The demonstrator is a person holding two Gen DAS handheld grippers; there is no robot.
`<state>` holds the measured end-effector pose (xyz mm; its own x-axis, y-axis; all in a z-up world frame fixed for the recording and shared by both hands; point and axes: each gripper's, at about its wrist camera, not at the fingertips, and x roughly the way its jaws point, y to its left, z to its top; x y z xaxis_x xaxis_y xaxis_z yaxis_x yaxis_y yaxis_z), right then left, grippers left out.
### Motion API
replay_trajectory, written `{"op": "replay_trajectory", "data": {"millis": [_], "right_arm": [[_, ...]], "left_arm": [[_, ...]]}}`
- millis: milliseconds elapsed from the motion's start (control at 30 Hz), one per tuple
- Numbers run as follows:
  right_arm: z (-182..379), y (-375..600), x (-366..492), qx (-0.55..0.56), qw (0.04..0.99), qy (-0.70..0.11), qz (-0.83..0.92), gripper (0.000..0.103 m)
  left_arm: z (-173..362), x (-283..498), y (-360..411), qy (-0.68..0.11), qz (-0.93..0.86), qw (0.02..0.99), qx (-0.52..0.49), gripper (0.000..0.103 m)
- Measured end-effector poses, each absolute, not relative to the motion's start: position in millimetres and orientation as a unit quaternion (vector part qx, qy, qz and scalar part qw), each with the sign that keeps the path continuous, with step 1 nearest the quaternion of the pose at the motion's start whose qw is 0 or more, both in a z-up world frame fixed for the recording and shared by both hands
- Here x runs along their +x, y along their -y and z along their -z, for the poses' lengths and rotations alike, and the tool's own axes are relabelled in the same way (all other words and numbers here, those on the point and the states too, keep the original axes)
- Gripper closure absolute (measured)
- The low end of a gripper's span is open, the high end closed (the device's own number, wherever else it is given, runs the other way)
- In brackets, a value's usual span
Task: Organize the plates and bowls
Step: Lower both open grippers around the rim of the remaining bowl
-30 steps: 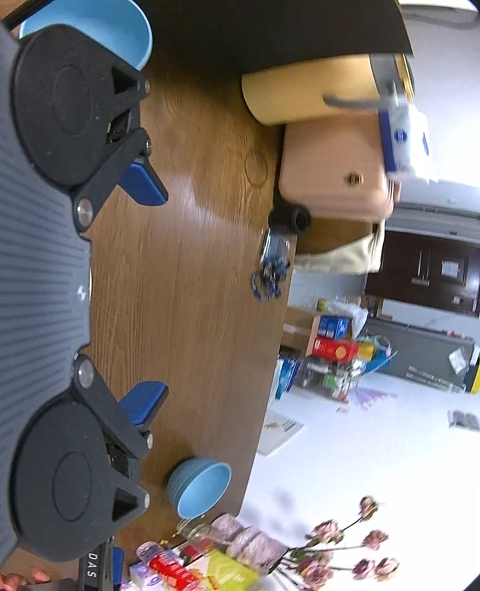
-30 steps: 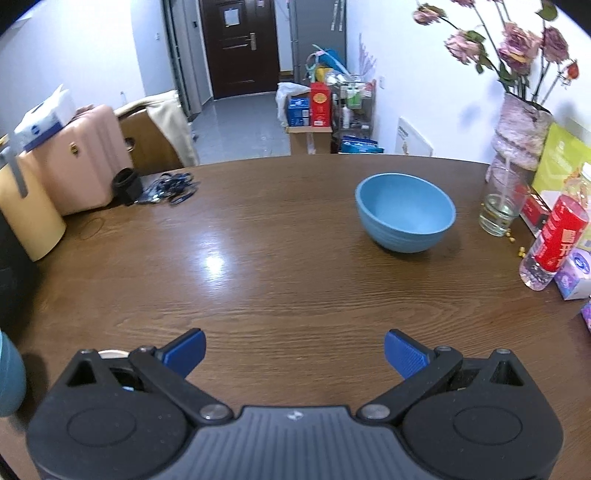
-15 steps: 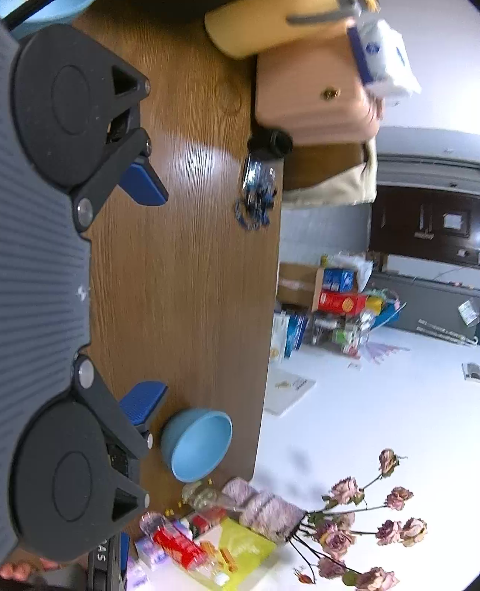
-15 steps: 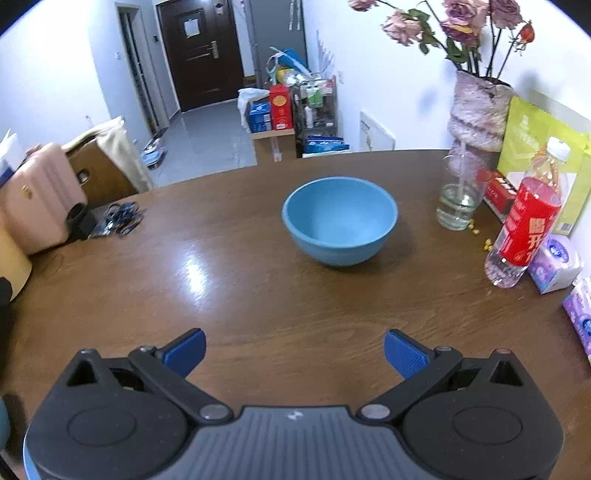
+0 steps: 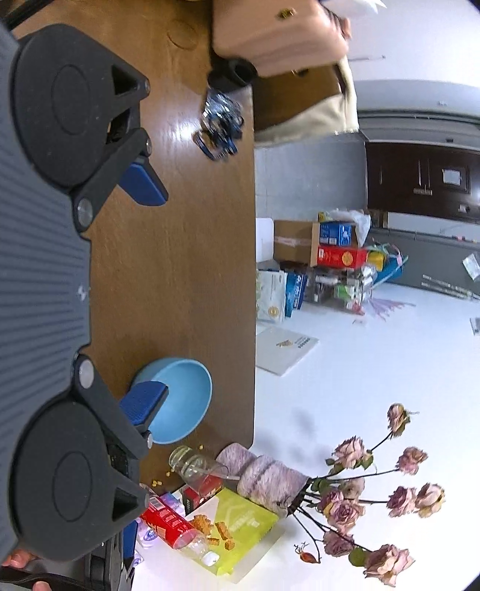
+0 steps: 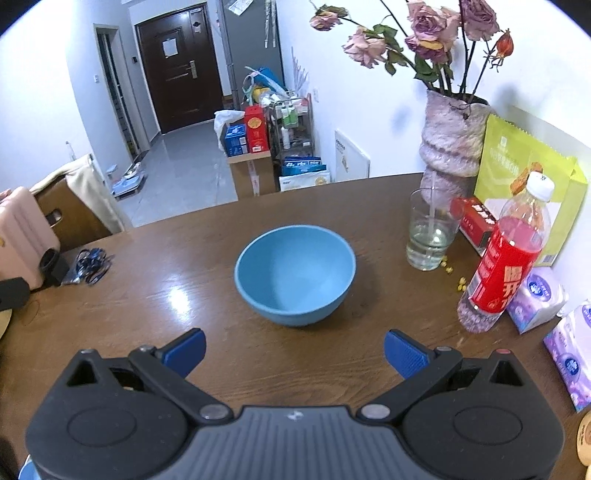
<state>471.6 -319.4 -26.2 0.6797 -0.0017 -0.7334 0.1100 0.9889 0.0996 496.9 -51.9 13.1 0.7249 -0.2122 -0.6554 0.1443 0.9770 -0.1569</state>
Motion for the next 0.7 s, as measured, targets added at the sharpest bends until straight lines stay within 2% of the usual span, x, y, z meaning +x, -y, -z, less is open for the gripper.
{"op": "replay_trajectory", "data": {"millis": [400,700], "right_arm": [[27.8,347.3,502.1,0.081,0.914,-0.395,0.043,0.0],[49.8,360.5,535.1,0.065,0.905,-0.418,0.048,0.0]], "left_arm": [[2.2,536.2,104.8,-0.364,0.111,0.925,-0.012,0.0],[27.8,575.9,129.7,-0.386,0.108,0.916,-0.028,0.0]]}}
